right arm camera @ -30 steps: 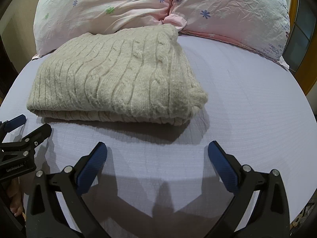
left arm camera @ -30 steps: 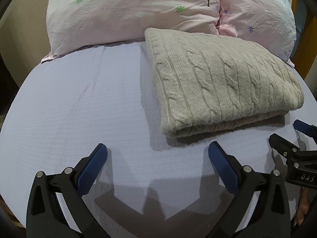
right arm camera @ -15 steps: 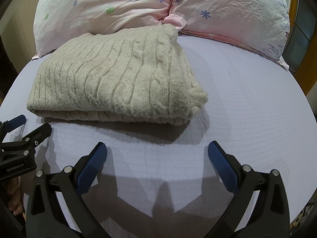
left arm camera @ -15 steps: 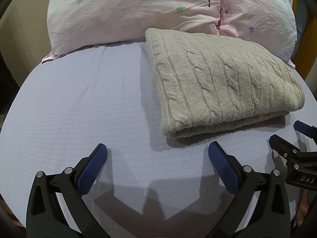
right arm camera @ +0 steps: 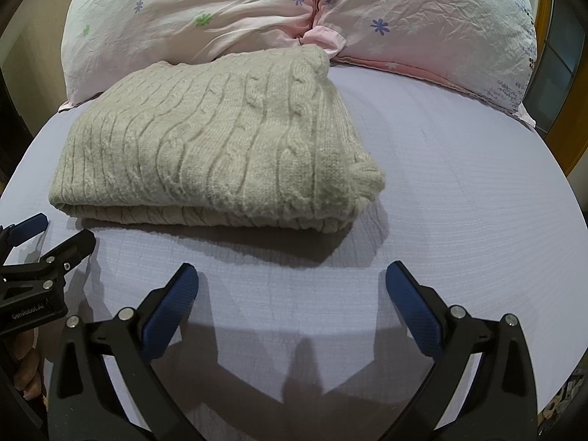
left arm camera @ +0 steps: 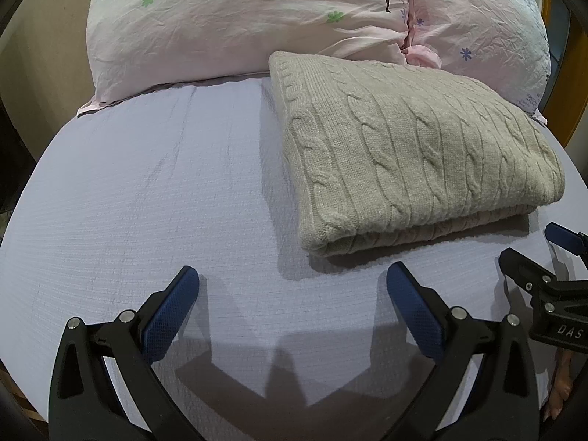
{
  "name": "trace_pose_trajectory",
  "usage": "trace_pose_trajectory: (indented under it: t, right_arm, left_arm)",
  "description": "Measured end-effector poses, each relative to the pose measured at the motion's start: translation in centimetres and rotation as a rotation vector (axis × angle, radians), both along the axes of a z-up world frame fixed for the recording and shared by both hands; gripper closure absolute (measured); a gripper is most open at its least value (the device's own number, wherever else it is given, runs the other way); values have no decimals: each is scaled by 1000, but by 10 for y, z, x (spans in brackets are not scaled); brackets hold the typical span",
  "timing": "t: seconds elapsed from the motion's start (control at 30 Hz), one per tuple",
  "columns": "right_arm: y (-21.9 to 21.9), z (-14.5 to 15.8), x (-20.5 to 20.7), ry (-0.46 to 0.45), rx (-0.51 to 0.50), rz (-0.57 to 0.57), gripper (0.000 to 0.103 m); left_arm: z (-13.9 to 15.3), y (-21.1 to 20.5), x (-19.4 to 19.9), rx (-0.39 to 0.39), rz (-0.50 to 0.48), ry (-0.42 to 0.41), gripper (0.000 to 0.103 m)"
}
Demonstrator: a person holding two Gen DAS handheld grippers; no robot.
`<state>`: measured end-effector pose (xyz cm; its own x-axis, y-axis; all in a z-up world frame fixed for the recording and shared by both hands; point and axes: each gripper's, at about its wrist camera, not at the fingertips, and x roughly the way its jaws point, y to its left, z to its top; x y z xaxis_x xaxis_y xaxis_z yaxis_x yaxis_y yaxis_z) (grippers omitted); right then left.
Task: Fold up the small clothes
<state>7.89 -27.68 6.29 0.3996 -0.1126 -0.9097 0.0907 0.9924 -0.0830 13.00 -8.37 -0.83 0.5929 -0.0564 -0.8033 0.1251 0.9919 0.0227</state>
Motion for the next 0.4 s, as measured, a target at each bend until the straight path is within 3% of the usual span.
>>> trace_pose_trajectory:
  t: [0.4]
  right_arm:
    - [0, 0, 0, 0, 0, -1, 2]
  left_arm:
    - [0, 0, 0, 0, -3, -3, 1]
